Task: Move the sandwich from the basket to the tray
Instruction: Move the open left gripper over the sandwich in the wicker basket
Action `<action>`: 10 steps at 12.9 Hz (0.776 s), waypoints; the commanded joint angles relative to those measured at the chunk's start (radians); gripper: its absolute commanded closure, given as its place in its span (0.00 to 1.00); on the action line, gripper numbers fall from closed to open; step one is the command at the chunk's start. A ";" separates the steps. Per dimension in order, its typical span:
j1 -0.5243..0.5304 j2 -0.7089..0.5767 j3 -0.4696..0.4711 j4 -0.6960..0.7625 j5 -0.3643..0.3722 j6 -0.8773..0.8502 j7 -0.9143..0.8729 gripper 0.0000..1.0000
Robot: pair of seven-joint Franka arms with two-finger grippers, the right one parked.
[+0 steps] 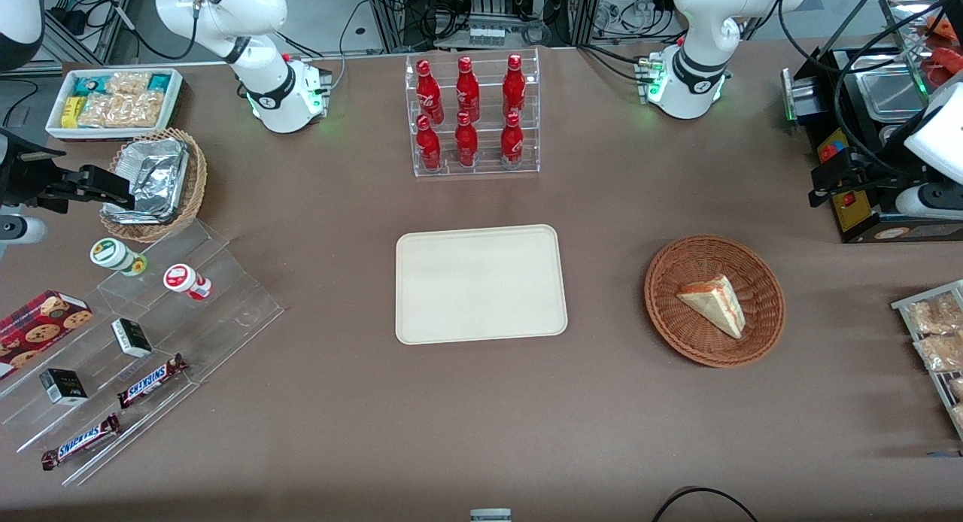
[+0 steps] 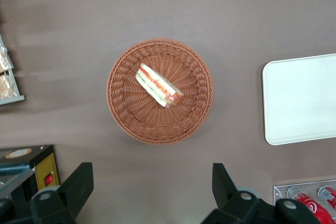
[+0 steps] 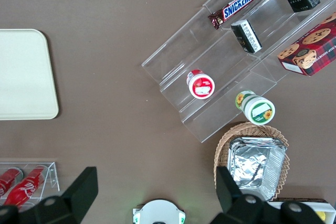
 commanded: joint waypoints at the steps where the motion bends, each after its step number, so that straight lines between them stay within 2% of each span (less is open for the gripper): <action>1: 0.008 0.014 -0.014 0.024 0.041 -0.030 -0.045 0.00; 5: 0.005 0.028 -0.012 0.008 0.053 -0.027 -0.062 0.00; 8: 0.011 0.018 -0.006 -0.098 0.066 0.060 -0.085 0.00; 10: 0.011 0.010 -0.001 -0.179 0.066 0.147 -0.174 0.00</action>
